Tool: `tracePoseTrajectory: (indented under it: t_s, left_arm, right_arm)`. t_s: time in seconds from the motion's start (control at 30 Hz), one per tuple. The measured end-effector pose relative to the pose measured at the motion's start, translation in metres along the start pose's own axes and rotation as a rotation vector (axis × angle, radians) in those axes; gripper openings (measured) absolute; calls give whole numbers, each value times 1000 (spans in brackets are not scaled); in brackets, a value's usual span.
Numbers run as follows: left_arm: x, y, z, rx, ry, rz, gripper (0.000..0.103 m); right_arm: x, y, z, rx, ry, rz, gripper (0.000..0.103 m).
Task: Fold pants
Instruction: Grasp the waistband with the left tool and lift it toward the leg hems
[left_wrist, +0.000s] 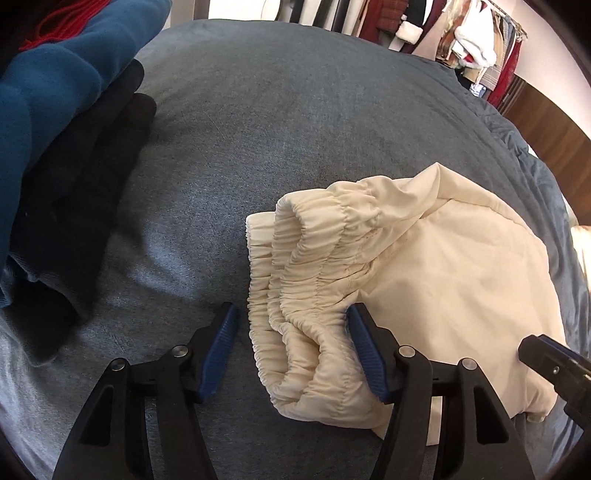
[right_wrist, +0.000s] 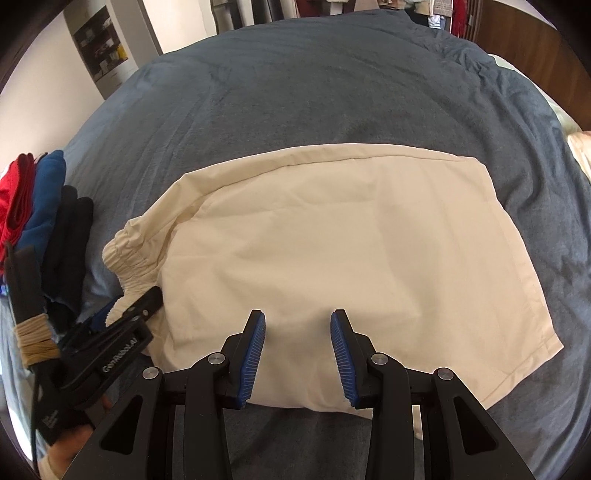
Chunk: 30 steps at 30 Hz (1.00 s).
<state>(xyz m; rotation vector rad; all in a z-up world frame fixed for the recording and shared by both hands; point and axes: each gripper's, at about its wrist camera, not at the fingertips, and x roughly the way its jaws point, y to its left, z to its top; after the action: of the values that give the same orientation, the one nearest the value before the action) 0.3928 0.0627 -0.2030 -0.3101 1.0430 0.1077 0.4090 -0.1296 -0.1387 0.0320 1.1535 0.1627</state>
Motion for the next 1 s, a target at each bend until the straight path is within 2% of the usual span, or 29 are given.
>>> tracePoseTrajectory:
  t_s: [0.03, 0.07, 0.23, 0.4, 0.5, 0.6, 0.7, 0.9, 1.0]
  left_arm:
    - [0, 0, 1, -4, 5, -12, 58]
    - [-1, 0, 2, -8, 15, -38, 51]
    - [-9, 11, 9, -64, 44, -86, 44]
    - [-34, 14, 15, -28, 19, -123, 21]
    - [-48, 7, 20, 2, 5, -149, 18]
    - [-58, -3, 27, 38, -21, -144, 18]
    - [-72, -10, 29, 79, -36, -121, 18]
    - [-93, -52, 45, 201, -58, -40, 18]
    - [-104, -73, 50, 246, -77, -29, 18]
  right_arm:
    - [0, 0, 0, 1, 0, -1, 37]
    - [0, -1, 0, 2, -1, -2, 37]
    - [-3, -1, -2, 1, -9, -3, 37]
    - [-10, -2, -5, -2, -25, -12, 37]
    - [-12, -4, -6, -3, -35, -12, 37]
    - [-16, -6, -7, 0, -49, -9, 37]
    - [-23, -10, -7, 7, -74, -2, 37]
    - [-39, -23, -6, 37, -118, 16, 37]
    - [-50, -34, -4, 62, -139, 28, 37]
